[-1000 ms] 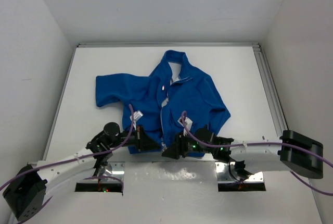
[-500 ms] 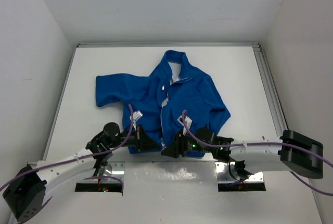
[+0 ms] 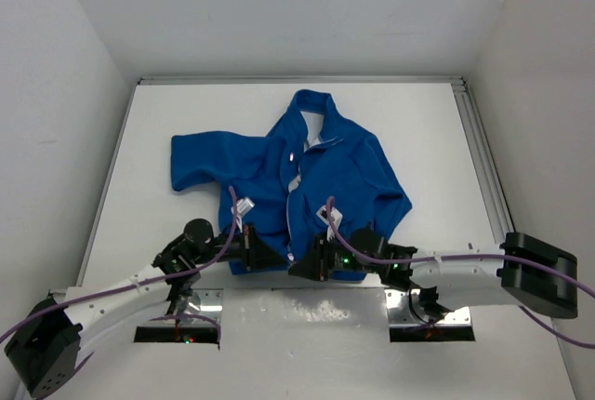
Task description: Zip up the jacket
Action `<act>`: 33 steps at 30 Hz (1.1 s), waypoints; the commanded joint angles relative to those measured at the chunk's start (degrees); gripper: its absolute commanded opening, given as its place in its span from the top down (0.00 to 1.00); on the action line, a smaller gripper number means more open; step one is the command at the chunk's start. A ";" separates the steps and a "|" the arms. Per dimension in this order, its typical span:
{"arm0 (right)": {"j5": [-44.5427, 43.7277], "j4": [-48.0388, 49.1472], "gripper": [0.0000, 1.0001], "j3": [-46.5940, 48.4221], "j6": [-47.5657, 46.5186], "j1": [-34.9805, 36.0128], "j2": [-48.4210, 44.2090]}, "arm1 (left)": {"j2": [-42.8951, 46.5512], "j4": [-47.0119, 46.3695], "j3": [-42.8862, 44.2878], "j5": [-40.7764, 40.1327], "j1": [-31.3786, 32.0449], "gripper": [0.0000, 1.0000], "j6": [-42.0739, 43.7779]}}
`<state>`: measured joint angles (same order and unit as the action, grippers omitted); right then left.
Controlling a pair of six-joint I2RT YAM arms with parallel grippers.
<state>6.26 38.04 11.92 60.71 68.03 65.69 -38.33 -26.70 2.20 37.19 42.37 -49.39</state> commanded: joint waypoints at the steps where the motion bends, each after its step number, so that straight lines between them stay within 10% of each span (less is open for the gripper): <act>1: -1.16 5.02 0.94 1.00 0.46 0.35 -0.56 | 0.97 -1.08 -2.20 1.40 0.26 1.00 0.87; 16: -1.69 -6.84 1.00 10.22 11.00 0.53 -6.64 | 1.94 16.15 -0.61 -7.39 0.69 1.00 10.97; 24: 3.67 7.74 1.00 16.46 21.64 -0.96 4.00 | 5.72 21.78 0.00 -13.02 2.72 1.00 12.30; 33: -11.78 13.64 1.00 14.09 27.45 -6.67 3.39 | 9.06 23.27 -0.53 -12.76 3.86 1.00 12.47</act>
<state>3.81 32.40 22.68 84.23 64.14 72.16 -29.06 -10.74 3.44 21.69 44.31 -38.98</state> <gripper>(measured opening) 0.009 0.037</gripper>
